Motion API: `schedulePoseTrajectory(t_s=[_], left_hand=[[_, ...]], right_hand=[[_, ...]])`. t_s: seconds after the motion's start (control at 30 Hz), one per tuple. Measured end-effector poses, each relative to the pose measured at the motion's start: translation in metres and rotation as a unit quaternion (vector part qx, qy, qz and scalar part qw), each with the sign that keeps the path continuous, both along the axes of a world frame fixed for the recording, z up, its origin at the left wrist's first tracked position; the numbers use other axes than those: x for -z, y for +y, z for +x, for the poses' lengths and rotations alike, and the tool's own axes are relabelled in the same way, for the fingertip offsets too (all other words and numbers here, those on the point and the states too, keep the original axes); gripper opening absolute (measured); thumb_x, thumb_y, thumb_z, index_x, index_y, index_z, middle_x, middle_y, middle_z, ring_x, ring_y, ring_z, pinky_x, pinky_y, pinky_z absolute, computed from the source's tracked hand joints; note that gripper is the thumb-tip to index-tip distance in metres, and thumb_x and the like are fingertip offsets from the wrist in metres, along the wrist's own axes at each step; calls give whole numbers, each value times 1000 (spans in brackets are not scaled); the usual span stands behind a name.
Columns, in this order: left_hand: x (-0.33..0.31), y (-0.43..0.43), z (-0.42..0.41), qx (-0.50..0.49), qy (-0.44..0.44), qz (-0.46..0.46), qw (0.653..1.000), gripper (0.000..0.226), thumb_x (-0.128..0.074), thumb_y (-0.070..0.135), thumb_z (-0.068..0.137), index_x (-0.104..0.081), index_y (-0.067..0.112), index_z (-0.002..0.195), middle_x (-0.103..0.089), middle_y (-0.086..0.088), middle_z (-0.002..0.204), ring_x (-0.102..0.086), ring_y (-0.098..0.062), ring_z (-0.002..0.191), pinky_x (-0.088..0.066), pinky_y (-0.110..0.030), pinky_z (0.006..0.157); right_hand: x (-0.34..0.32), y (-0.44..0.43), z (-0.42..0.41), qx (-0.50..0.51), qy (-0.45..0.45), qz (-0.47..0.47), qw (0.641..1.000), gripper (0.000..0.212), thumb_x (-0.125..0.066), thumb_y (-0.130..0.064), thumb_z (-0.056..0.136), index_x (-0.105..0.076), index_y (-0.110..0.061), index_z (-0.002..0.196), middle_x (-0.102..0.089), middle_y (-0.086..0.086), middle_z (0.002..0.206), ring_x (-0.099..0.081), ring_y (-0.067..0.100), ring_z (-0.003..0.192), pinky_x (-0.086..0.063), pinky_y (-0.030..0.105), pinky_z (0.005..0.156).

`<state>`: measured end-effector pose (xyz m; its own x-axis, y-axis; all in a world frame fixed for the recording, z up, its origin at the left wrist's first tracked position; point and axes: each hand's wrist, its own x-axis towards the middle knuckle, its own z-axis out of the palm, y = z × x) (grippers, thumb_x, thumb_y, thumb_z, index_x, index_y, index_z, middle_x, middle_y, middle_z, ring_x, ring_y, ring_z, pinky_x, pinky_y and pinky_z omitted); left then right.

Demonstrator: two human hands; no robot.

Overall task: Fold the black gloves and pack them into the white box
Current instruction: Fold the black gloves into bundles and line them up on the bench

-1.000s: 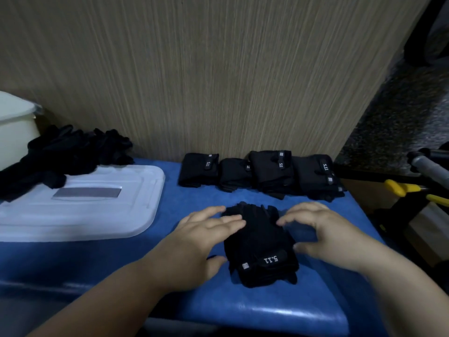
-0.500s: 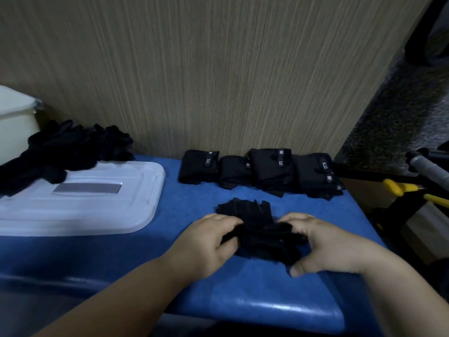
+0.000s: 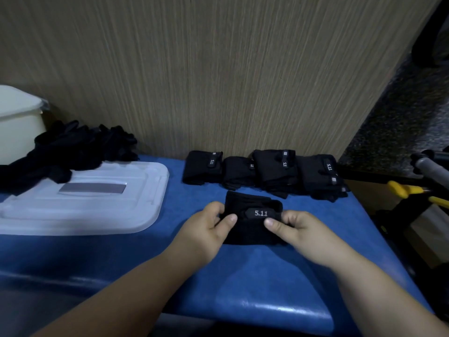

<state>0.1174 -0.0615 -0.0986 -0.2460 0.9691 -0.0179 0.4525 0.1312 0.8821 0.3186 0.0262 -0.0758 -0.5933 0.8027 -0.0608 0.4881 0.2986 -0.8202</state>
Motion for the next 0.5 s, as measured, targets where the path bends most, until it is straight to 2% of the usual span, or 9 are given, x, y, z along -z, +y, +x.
schedulePoseTrajectory(t_s=[0.03,0.1,0.17,0.23,0.33,0.4,0.5], left_hand=[[-2,0,1,-16,6,5,1000,20,-47,40,96,-50,26,110,-56,6,72,-55,-8,76,-40,-12,65],[-5,0,2,-29,10,11,999,31,-45,35,98,-43,27,128,-53,11,68,-51,2,71,-37,-6,58],[-7,-1,3,-36,15,13,999,42,-44,31,99,-35,28,140,-46,11,54,-48,2,54,-38,-9,53],[-7,-2,3,-44,24,8,999,50,-43,30,100,-26,30,147,-39,10,49,-44,-2,46,-37,-12,51],[-5,-4,4,-48,28,14,998,55,-42,30,100,-17,32,150,-40,12,46,-45,0,44,-37,-13,50],[-4,-4,4,-52,29,30,998,57,-44,28,99,-17,31,150,-49,14,58,-49,1,53,-39,-13,55],[-3,-6,3,-61,71,62,994,60,-48,27,97,-18,29,149,-56,11,96,-53,-2,78,-39,-9,70]], right_hand=[[1,0,-2,16,-9,12,1000,40,-61,-44,85,-49,-13,63,-45,-8,55,-40,6,52,-34,19,51],[3,-1,-7,49,-21,33,998,44,-60,-44,88,-42,-13,61,-38,-3,53,-34,8,48,-29,21,47],[4,-3,-12,70,-37,49,996,49,-57,-47,88,-39,-15,58,-34,-5,49,-32,9,46,-28,24,48],[6,-4,-16,87,-64,70,992,53,-53,-54,88,-36,-17,54,-31,-7,46,-32,11,45,-29,30,51],[5,-7,-21,110,-107,104,983,57,-47,-58,89,-35,-15,54,-33,-3,48,-36,16,49,-30,32,53],[2,-10,-24,120,-136,116,976,58,-43,-59,91,-38,-13,55,-37,-1,50,-41,18,52,-31,33,53],[-2,-14,-27,124,-181,146,965,60,-40,-63,90,-41,-14,57,-45,-2,53,-48,18,58,-36,33,53]])
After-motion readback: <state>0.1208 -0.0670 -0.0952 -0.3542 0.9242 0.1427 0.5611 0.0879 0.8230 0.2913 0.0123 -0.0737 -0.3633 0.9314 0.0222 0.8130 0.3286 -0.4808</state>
